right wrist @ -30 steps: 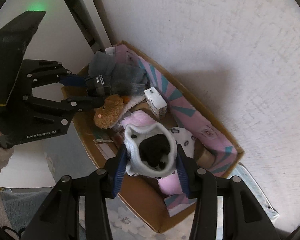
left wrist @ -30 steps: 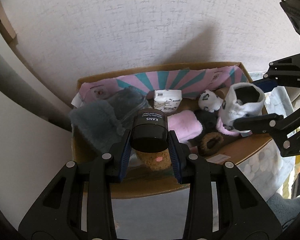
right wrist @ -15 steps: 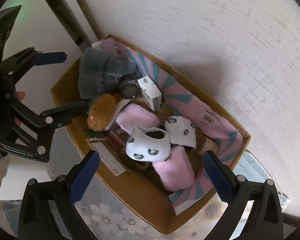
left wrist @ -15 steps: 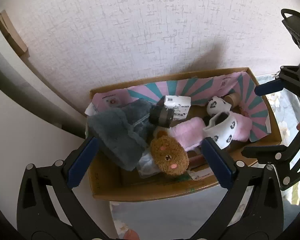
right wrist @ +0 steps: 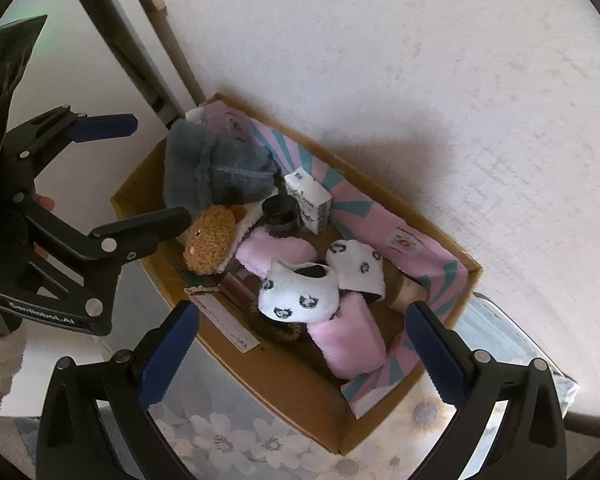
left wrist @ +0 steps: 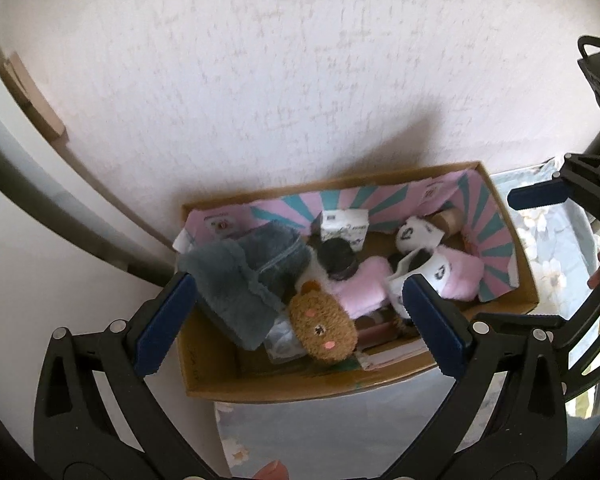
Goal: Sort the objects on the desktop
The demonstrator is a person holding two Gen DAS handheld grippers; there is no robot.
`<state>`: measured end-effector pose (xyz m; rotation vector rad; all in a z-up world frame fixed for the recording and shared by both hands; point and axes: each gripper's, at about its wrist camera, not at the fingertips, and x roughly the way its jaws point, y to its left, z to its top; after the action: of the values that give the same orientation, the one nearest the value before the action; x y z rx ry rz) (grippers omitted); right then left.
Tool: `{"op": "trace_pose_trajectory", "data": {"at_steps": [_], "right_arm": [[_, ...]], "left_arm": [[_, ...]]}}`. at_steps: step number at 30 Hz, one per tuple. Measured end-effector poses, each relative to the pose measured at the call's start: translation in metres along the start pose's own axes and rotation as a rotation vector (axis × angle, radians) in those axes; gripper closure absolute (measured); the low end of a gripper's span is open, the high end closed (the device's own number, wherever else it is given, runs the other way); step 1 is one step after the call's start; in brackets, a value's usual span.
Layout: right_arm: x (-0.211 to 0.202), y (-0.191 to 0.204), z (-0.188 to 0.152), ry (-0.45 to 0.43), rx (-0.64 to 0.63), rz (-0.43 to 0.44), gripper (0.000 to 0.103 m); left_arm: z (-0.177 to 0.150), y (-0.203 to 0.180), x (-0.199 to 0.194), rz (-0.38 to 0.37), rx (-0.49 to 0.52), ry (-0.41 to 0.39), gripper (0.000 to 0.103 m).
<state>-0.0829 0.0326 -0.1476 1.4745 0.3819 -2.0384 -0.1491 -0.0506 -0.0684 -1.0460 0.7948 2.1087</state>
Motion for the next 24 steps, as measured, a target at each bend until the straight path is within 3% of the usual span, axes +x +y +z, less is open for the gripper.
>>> {"op": "trace_pose_trajectory", "data": {"at_steps": [10,17,24], "right_arm": [[-0.043,-0.025,-0.028,-0.060,0.172,-0.085,0.001],[-0.067,-0.045,-0.069,-0.102,0.303,-0.225,0.001],[-0.097,-0.057,-0.107,-0.178,0.462,-0.294,0.001]], "left_arm": [[0.013,-0.014,-0.025,-0.053,-0.070,-0.040,0.000],[0.014,-0.030,-0.034,-0.066,-0.110,-0.058,0.000],[0.003,-0.052,-0.049,-0.077,-0.146,-0.120,0.000]]}}
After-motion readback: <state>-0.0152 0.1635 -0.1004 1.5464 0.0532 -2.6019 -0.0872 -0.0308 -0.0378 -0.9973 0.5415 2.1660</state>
